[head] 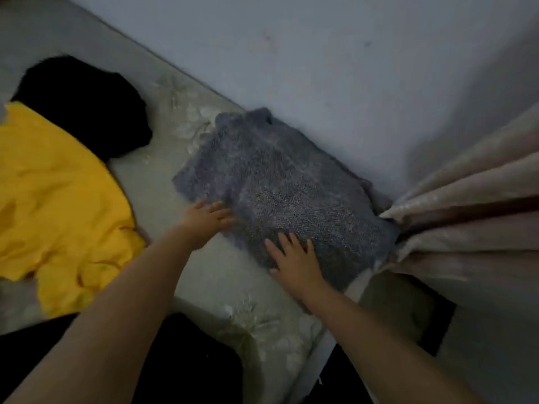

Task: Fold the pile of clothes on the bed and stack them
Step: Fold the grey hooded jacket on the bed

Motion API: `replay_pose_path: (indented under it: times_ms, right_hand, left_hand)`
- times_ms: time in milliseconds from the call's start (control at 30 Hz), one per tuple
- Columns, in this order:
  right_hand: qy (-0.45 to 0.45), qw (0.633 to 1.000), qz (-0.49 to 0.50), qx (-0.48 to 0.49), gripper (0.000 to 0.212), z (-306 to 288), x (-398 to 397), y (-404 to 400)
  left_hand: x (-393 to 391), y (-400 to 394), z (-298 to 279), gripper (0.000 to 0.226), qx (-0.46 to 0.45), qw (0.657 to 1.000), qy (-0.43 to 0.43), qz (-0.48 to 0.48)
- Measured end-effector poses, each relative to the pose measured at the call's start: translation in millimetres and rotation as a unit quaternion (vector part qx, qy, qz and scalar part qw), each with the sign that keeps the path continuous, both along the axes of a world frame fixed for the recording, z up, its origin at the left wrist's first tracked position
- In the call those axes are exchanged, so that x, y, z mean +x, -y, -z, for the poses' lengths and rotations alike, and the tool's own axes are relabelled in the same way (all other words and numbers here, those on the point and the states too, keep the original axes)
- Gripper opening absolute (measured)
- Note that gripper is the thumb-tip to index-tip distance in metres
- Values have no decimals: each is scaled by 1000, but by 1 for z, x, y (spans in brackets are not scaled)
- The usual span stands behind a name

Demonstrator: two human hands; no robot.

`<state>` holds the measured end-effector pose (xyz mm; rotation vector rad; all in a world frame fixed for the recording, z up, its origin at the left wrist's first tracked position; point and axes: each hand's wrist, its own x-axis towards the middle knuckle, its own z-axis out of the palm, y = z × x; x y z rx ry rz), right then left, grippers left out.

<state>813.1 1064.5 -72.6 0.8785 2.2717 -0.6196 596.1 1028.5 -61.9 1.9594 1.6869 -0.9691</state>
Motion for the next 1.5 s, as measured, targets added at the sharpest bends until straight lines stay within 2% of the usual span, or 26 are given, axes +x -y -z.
replay_pose_path:
  times_ms: [67, 133, 200, 233, 267, 333, 400, 467, 567, 667, 700, 733, 767, 833, 867, 900, 1067, 1200, 1233, 1300, 1367, 1433, 1500]
  right_hand:
    - [-38, 999, 2, 20, 56, 17, 4, 6]
    - [-147, 985, 28, 86, 46, 15, 6, -3]
    - [-255, 947, 23, 192, 32, 10, 5, -22]
    - [-281, 929, 20, 240, 29, 9, 4, -35]
    - [-271, 928, 23, 255, 32, 8, 3, -48]
    - [-183, 953, 41, 240, 46, 12, 0, -75]
    - [-93, 967, 69, 228, 58, 21, 5, -101]
    - [-47, 970, 104, 213, 69, 26, 15, -122]
    - [-6, 979, 125, 159, 82, 34, 41, -138]
    - [-13, 984, 157, 78, 90, 42, 64, -147]
    - [-20, 984, 171, 56, 93, 44, 69, -149]
    - [-26, 982, 184, 39, 95, 47, 72, -151]
    - [-29, 979, 199, 23, 97, 49, 74, -153]
    - [-35, 976, 217, -7, 99, 54, 74, -155]
    - [-41, 975, 217, -17, 98, 56, 73, -155]
    - [-51, 975, 214, -20, 96, 58, 70, -155]
    - [-115, 971, 206, 21, 78, 61, 59, -147]
    - [-120, 975, 163, 88, 69, 41, 67, -169]
    - [-118, 977, 150, 95, 69, 35, 70, -181]
    - [-75, 983, 116, 119, 71, 25, 77, -198]
    - [-4, 986, 71, 151, 77, 25, 82, -198]
    - [40, 982, 40, 182, 80, 32, 83, -183]
    - [32, 977, 19, 209, 75, 37, 81, -166]
  left_hand:
    - [-4, 28, 26, 66, -1, 999, 22, -49]
    - [-11, 40, 41, 60, 39, 993, 53, -103]
    - [-14, 42, 51, 52, 105, 975, 81, -176]
    - [-13, 40, 54, 51, 137, 961, 92, -221]
    - [-11, 37, 56, 52, 162, 944, 104, -267]
    - [3, 29, 58, 60, 216, 906, 145, -334]
    - [30, 23, 60, 77, 281, 884, 205, -310]
    - [70, 21, 66, 83, 330, 875, 247, -253]
    - [130, 22, 77, 89, 250, 867, 278, -331]
    - [162, 21, 91, 95, 233, 839, 244, -427]
    - [172, 22, 94, 95, 240, 813, 242, -471]
    - [183, 24, 94, 95, 251, 770, 242, -535]
    - [195, 25, 91, 96, 257, 708, 244, -611]
    - [222, 26, 81, 95, 260, 558, 274, -739]
    - [233, 24, 76, 94, 258, 505, 303, -766]
    - [242, 22, 73, 94, 255, 481, 326, -773]
    - [253, 6, 76, 105, 232, 469, 340, -781]
    - [258, -21, 80, 101, 196, 491, 369, -765]
    - [263, -32, 80, 102, 183, 486, 388, -761]
    - [278, -49, 78, 102, 171, 463, 412, -766]
    - [287, -52, 78, 101, 191, 439, 386, -788]
    - [286, -41, 82, 98, 224, 443, 347, -796]
    - [283, -27, 83, 96, 235, 466, 319, -791]
